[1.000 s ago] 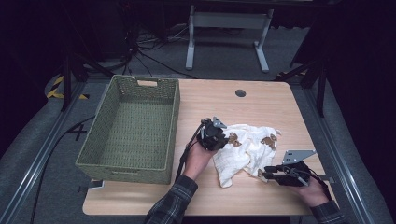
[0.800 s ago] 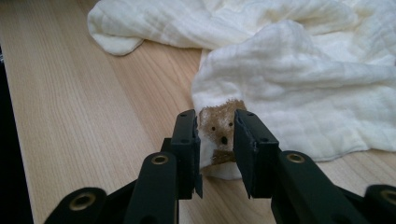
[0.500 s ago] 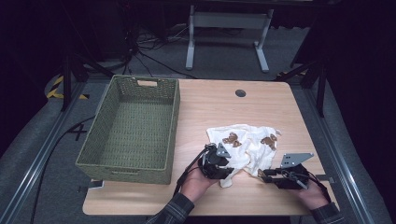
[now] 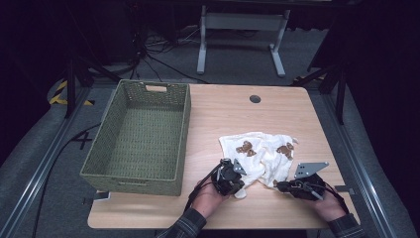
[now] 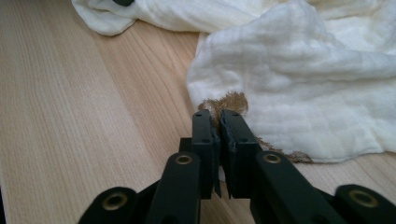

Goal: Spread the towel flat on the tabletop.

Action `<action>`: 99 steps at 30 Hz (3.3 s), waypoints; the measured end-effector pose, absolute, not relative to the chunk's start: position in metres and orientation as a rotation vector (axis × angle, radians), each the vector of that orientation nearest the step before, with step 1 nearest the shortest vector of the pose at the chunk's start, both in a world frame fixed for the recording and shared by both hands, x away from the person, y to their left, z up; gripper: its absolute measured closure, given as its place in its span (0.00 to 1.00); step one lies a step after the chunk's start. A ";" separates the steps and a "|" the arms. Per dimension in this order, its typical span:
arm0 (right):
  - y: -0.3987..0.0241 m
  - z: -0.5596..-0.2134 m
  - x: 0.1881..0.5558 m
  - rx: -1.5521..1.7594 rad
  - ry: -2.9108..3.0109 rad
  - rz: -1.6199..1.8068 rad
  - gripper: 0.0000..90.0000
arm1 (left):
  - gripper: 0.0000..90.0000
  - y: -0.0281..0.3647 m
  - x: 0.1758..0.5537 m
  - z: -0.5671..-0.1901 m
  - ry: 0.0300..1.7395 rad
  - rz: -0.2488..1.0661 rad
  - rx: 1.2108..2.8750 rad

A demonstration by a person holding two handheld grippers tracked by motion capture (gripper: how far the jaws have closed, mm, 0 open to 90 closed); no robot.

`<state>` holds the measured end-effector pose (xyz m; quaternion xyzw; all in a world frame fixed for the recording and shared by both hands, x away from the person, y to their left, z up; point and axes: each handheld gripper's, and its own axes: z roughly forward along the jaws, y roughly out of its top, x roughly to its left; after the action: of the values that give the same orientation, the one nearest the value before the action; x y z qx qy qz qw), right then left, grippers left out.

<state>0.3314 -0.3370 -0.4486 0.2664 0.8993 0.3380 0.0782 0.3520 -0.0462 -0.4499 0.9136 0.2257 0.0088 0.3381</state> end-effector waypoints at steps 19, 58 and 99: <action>-0.394 -0.414 0.334 0.929 2.475 1.141 0.97 | 0.99 -0.002 0.373 -0.416 0.729 0.110 2.201; -0.395 -0.419 0.306 0.916 2.459 1.141 0.94 | 0.94 0.001 0.336 -0.424 0.696 0.112 2.270; -0.395 -0.451 0.278 0.808 2.798 1.054 1.00 | 1.00 0.022 0.305 -0.456 0.682 -0.092 2.400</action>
<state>0.2783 -0.3953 -0.4511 0.2607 0.9032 0.3401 0.0223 0.3053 0.0225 -0.4560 0.9117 0.2591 -0.0348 0.3170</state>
